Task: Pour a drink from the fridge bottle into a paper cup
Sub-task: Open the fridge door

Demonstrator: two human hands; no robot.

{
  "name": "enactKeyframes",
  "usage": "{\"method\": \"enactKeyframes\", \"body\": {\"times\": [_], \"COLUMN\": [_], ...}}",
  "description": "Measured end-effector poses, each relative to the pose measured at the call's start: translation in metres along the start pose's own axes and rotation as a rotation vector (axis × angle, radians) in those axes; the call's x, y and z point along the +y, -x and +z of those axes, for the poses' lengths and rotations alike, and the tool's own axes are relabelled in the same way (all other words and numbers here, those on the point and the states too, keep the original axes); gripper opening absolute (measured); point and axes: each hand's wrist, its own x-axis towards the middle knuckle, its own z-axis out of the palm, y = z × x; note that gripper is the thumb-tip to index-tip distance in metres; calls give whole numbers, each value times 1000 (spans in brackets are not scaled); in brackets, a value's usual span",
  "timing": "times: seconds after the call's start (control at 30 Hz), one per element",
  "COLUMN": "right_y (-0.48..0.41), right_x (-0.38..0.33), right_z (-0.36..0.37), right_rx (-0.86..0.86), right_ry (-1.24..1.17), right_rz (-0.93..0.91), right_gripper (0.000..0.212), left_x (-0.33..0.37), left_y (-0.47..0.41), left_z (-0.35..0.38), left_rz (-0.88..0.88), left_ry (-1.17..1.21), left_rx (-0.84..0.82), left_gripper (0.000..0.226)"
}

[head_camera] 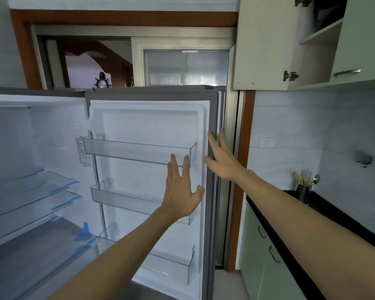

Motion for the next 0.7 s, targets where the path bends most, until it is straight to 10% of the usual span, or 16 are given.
{"method": "enactKeyframes", "body": {"times": [0.7], "right_y": [14], "right_x": [28], "right_z": [12], "right_rx": [-189], "right_ry": [187], "right_rz": [77], "right_gripper": [77], "left_x": [-21], "left_y": [0], "left_z": [-30], "left_rz": [-82], "left_ry": [-242], "left_rx": [-254], "left_gripper": [86]}}
